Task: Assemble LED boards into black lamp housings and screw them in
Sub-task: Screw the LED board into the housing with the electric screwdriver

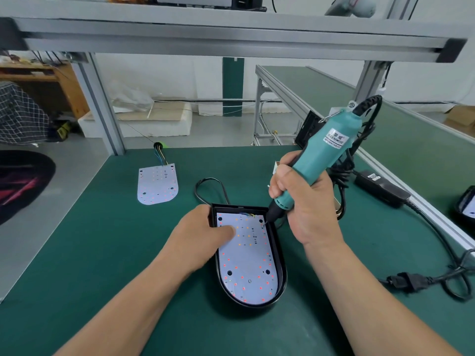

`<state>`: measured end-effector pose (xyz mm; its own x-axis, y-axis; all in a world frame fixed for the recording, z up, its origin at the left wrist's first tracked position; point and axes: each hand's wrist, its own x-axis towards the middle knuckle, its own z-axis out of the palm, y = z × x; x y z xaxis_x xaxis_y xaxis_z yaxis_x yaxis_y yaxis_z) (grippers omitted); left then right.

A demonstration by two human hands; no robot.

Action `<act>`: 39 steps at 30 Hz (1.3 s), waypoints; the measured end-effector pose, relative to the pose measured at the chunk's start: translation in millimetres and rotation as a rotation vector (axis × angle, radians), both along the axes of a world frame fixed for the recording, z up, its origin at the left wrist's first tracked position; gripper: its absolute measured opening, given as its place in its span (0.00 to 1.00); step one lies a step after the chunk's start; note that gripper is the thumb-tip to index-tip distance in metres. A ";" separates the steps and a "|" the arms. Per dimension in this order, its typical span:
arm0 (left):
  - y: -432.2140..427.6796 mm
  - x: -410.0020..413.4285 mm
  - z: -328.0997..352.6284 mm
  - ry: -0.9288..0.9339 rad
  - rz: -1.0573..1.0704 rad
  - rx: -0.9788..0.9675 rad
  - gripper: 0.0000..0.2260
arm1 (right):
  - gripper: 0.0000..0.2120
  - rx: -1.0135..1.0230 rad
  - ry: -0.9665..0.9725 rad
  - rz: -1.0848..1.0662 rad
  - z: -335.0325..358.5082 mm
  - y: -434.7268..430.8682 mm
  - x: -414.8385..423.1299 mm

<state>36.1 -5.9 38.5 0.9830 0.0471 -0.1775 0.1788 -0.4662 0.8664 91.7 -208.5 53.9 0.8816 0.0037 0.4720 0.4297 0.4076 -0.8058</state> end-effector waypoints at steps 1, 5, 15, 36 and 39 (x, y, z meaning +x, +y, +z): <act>0.0 0.3 -0.1 -0.002 0.000 0.000 0.18 | 0.04 -0.008 -0.003 0.001 0.4 0.3 0.4; -0.1 1.2 -1.7 0.002 0.006 -0.012 0.16 | 0.06 -0.028 -0.009 -0.006 0.1 0.9 0.2; 0.3 2.8 -3.0 -0.004 0.008 -0.008 0.17 | 0.10 0.079 0.078 0.056 2.8 -7.4 2.7; -1.1 15.3 4.9 0.037 -0.121 0.007 0.13 | 0.06 -0.109 -0.046 0.059 3.5 0.0 1.8; -1.6 17.4 6.6 0.065 -0.091 -0.030 0.15 | 0.06 -0.111 -0.048 0.055 2.9 -0.4 2.4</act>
<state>53.5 -7.6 45.1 0.9695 -0.0481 -0.2405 0.1927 -0.4571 0.8683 94.0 -208.9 56.9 0.8553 0.1054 0.5073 0.4481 0.3411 -0.8263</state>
